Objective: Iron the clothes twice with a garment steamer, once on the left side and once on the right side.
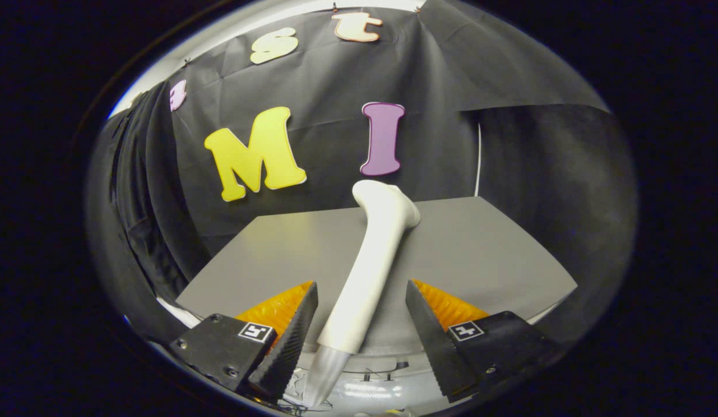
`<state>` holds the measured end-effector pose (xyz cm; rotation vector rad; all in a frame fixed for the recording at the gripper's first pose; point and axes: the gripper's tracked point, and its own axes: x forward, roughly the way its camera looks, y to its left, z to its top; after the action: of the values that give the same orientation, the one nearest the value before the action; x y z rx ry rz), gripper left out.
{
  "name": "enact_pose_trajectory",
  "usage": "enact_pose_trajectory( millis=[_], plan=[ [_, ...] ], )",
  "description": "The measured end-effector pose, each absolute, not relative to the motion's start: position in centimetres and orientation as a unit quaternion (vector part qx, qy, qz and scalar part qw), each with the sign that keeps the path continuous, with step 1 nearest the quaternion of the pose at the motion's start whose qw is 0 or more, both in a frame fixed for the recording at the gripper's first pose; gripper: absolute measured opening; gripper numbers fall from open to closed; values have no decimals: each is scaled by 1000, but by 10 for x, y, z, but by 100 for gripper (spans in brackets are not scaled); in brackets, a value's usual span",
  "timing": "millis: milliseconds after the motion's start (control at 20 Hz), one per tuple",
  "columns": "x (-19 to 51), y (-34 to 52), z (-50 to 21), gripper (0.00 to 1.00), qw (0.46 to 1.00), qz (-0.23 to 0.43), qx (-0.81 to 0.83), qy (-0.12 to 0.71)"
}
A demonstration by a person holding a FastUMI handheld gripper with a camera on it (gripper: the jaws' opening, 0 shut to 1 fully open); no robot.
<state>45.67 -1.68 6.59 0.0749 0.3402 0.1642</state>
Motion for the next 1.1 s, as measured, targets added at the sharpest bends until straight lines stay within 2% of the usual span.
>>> enact_pose_trajectory(
  millis=[250, 350, 450, 500, 650, 1050, 1100],
  plan=[
    [465, -10, 56, 94, 975, 97, 48, 195],
    [471, -6, 55, 88, 975, 95, 46, 197],
    [476, -8, 53, 72, 977, 86, 38, 193],
    [476, -8, 55, 68, 977, 83, 39, 191],
    [477, -11, 54, 67, 980, 70, 31, 183],
    [469, 3, 58, 39, 983, 78, 38, 162],
    [467, 6, 57, 38, 984, 80, 34, 158]
  ],
)
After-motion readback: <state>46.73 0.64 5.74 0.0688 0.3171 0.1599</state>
